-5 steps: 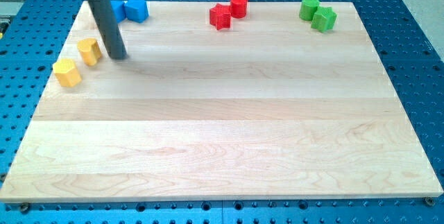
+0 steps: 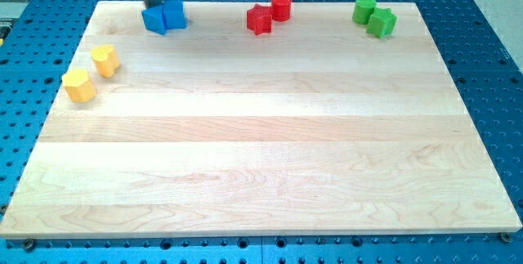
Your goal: Slide the blue blocks towards the bottom
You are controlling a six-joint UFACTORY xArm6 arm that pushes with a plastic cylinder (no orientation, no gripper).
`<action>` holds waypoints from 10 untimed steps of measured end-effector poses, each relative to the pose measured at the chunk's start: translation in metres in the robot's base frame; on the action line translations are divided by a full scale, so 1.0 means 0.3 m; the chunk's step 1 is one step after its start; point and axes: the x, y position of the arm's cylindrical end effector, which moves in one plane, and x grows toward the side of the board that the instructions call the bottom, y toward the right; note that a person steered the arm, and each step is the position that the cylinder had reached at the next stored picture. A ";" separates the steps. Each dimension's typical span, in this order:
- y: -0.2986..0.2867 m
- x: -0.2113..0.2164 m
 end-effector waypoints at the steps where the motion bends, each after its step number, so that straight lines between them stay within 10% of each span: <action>1: 0.030 0.159; 3: -0.053 -0.140; 6: 0.228 0.379; 8: 0.173 -0.031; 10: 0.006 0.160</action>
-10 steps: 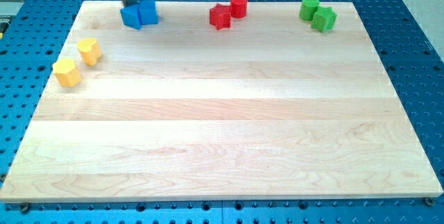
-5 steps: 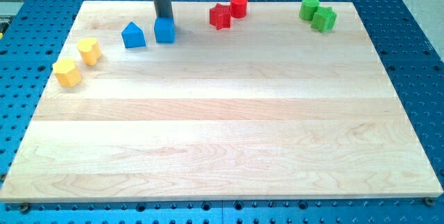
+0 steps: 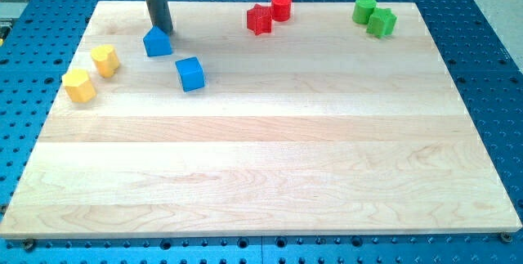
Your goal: Slide the blue blocks towards the bottom
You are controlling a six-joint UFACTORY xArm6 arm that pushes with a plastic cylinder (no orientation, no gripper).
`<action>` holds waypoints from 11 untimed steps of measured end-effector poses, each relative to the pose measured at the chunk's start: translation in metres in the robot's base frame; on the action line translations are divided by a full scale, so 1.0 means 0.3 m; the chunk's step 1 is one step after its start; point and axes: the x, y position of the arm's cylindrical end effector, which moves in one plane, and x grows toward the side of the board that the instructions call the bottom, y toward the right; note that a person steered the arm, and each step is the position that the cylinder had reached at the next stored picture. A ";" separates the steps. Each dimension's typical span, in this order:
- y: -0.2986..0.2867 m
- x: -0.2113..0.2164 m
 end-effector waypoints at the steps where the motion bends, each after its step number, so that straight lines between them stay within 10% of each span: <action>1: -0.061 0.020; 3: 0.100 0.231; 5: -0.107 0.064; 8: 0.117 0.423; 11: -0.432 0.635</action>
